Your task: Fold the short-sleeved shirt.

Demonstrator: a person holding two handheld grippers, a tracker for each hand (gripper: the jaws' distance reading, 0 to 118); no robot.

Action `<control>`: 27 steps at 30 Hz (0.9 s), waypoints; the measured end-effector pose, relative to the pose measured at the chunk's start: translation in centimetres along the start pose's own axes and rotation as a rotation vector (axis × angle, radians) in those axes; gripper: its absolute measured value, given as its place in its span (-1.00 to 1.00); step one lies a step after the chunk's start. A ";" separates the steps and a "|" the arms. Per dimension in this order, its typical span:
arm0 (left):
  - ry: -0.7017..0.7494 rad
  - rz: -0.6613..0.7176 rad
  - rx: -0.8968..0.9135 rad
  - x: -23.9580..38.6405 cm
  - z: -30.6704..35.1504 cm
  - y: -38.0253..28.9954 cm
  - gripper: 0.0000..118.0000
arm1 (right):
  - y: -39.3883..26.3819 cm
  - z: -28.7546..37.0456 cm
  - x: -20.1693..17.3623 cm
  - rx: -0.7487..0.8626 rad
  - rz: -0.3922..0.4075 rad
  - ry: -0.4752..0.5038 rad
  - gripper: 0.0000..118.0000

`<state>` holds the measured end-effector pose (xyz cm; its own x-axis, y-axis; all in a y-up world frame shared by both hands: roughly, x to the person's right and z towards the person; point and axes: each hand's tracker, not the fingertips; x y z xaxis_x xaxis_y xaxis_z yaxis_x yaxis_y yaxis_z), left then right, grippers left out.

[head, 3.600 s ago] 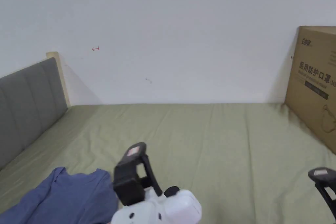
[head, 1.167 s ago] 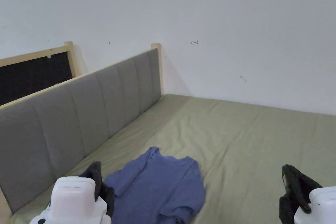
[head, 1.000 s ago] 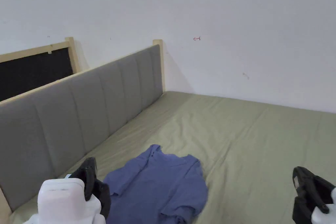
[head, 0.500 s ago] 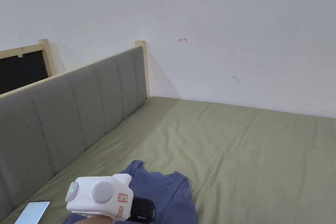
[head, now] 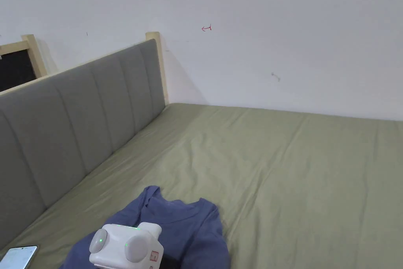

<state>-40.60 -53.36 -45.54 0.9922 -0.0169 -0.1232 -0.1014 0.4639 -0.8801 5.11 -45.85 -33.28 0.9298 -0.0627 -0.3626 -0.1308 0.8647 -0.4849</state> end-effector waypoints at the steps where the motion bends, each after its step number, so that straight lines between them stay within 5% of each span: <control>1: 0.016 0.006 0.042 0.8 1.7 -0.7 0.01 | 0.1 0.3 -0.1 0.000 -0.003 0.012 -1.00; 2: -0.067 0.069 -0.041 -3.9 -2.5 2.0 -0.85 | 0.2 0.7 -0.1 0.003 -0.004 0.019 -1.00; 3: -0.047 0.071 -0.024 -4.6 -1.9 2.3 -1.00 | 0.3 1.3 -0.2 0.012 -0.001 0.022 -1.00; 9: -0.083 0.223 0.174 -8.6 3.9 3.1 -1.00 | 1.7 5.0 0.5 0.082 0.014 0.009 -1.00; 13: -0.078 0.093 0.351 -7.4 13.9 3.9 -1.00 | 2.6 8.0 1.2 0.158 0.005 -0.015 -1.00; 19: -0.210 -0.068 0.680 0.8 31.4 4.5 -1.00 | 3.0 11.9 2.2 0.289 -0.011 -0.090 -1.00; 27: -0.414 -0.280 0.730 15.0 42.7 6.8 -1.00 | 3.6 15.7 4.6 0.365 -0.067 -0.122 -1.00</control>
<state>-23.37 -12.61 -33.76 0.9345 0.0418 0.3535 0.0799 0.9431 -0.3229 14.38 -35.18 -24.18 0.9691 -0.0848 -0.2318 0.0425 0.9824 -0.1819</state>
